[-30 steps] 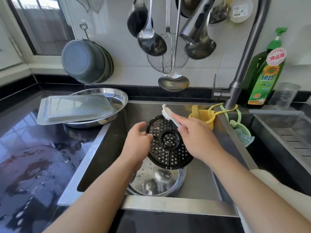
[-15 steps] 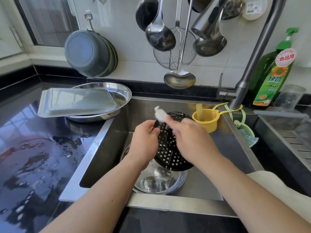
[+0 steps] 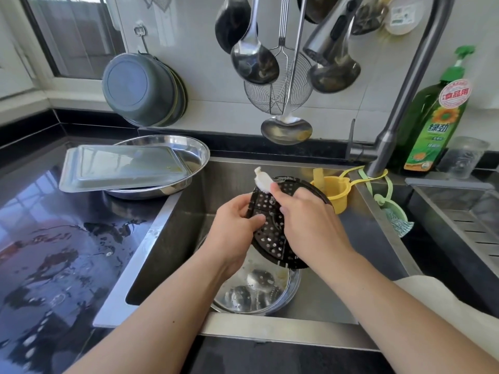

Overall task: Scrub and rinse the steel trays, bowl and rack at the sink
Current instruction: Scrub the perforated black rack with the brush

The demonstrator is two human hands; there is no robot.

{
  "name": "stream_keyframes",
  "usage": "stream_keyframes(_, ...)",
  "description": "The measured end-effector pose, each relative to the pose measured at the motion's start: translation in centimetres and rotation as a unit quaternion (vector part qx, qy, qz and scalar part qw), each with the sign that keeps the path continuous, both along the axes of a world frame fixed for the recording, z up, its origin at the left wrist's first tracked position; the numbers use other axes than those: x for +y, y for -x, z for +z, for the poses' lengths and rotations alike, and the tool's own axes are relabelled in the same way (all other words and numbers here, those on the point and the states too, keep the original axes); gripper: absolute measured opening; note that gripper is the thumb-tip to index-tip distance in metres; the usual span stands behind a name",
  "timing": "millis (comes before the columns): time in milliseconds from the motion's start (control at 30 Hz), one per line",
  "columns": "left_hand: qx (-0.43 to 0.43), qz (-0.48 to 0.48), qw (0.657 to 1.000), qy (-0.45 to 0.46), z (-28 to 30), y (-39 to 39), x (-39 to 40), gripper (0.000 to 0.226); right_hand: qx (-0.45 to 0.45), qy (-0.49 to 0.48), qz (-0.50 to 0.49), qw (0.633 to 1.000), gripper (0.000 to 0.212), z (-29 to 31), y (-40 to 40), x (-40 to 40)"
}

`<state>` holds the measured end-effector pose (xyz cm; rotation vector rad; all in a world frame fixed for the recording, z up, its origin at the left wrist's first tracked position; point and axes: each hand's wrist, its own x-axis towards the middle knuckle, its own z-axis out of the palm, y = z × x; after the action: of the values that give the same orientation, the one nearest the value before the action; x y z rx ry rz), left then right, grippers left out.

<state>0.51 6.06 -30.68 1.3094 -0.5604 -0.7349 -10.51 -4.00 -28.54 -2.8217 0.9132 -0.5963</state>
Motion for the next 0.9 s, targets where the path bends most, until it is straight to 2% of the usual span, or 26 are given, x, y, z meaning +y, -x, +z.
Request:
stream_keyframes(133,0.032,0.031,0.999,-0.015,0.0,-0.4,0.1,0.037,-0.012,-0.014,-0.006,1.0,0.056,0.4,0.0,-0.2)
stream_keyframes(267,0.036,0.045,0.998,-0.016,-0.2,-0.8,0.2,0.032,-0.014,-0.049,0.096,0.994,0.051,-0.2,0.2,2.1)
stream_keyframes(433,0.054,0.06,0.997,-0.011,0.1,-0.7,0.0,0.033,-0.023,-0.02,-0.013,0.999,0.051,0.6,0.0,-1.2)
stream_keyframes(567,0.054,0.074,0.996,-0.002,0.2,-0.7,0.2,0.032,-0.016,-0.048,0.095,0.994,0.051,-0.2,0.3,2.0)
stream_keyframes(733,0.054,0.115,0.992,0.001,0.4,-1.2,0.2,0.031,-0.001,-0.024,-0.023,0.999,0.052,0.1,0.5,-2.0)
stream_keyframes(833,0.038,0.112,0.993,-0.005,0.5,-1.4,0.2,0.033,-0.002,-0.075,0.076,0.994,0.049,-0.6,0.8,0.7)
stream_keyframes(900,0.036,0.1,0.994,-0.002,0.5,-1.3,0.3,0.034,-0.015,-0.069,0.084,0.994,0.047,-0.5,0.3,0.7)
